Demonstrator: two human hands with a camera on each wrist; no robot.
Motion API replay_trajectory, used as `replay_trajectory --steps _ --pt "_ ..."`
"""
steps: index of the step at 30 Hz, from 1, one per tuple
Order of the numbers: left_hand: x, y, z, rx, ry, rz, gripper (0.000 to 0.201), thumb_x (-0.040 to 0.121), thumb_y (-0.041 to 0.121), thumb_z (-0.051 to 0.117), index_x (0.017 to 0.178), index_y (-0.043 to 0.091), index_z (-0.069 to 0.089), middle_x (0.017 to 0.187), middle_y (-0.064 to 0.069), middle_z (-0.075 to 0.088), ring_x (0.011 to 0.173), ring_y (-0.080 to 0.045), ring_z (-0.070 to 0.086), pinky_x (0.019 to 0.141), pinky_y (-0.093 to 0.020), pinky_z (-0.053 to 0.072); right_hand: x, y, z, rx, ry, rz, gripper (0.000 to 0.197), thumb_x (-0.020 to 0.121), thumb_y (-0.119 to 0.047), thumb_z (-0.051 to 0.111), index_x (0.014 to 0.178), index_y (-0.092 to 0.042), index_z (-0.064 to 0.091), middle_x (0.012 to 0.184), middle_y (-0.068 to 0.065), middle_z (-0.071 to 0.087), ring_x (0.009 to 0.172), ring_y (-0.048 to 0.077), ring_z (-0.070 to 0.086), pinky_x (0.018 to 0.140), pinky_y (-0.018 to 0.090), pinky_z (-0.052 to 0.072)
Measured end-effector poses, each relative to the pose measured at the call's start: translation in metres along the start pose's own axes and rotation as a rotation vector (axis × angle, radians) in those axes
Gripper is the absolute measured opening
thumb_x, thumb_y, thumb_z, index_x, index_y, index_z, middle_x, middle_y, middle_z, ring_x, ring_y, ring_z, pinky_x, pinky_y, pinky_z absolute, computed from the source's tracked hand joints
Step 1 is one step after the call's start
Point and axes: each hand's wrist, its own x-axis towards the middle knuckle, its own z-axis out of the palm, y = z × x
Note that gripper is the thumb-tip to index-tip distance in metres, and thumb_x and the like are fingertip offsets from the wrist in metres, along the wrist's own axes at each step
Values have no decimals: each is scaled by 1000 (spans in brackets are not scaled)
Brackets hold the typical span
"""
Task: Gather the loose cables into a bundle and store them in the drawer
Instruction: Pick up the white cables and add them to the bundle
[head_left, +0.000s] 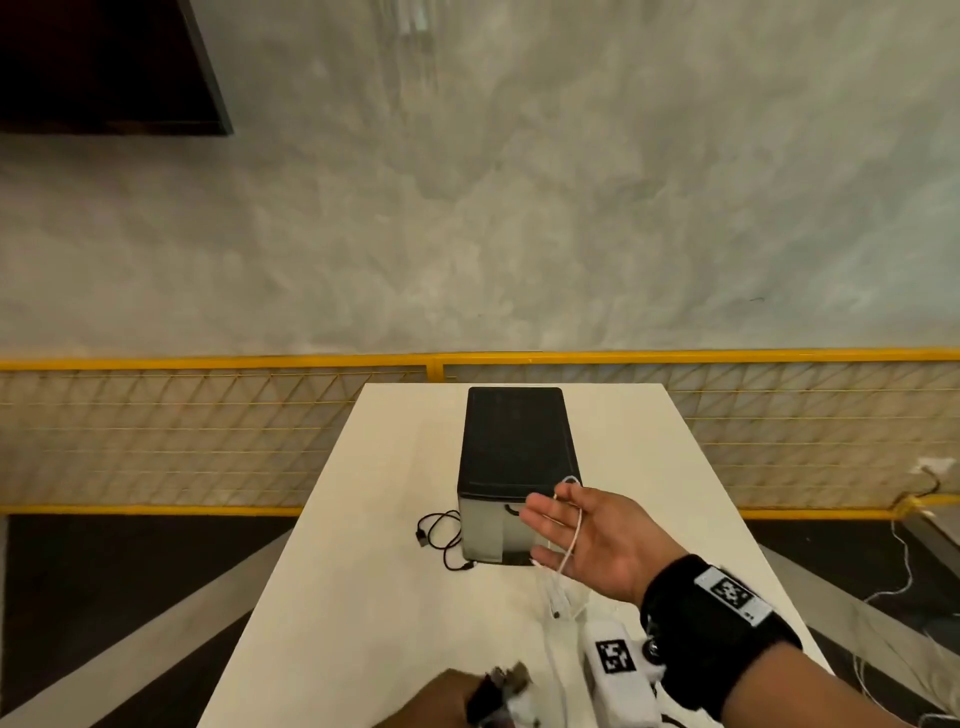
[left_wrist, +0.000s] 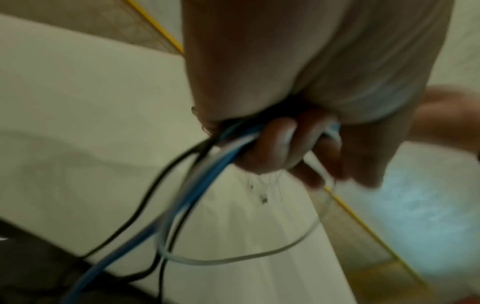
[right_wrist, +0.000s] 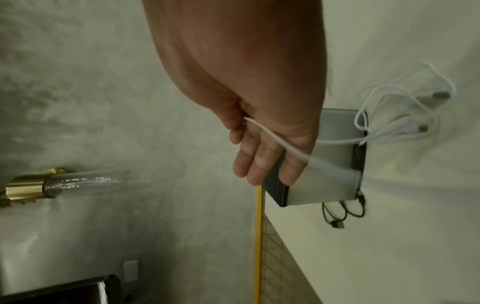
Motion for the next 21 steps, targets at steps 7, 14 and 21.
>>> replay_trajectory --steps 7,14,21 --pt "-34 -23 -167 -569 -527 -122 10 83 6 70 81 11 62 47 7 40 37 -8 30 40 -18 23 -3 43 -1 -118 -31 50 21 101 -28 37 92 -19 54 104 6 75 96 27 67 79 44 45" --pt "-49 -13 -144 -555 -603 -142 10 83 -3 67 80 6 63 59 0 62 46 -7 56 44 -22 46 -12 55 12 -126 -106 157 47 100 -31 33 91 -15 75 94 5 76 91 25 59 89 51 41" --pt "-57 -54 -167 -278 -996 -140 12 66 0 79 67 10 71 59 -2 63 52 -14 55 55 -24 42 -5 22 -3 -28 68 69 21 102 -22 35 92 -18 52 98 10 75 98 25 69 83 46 47"
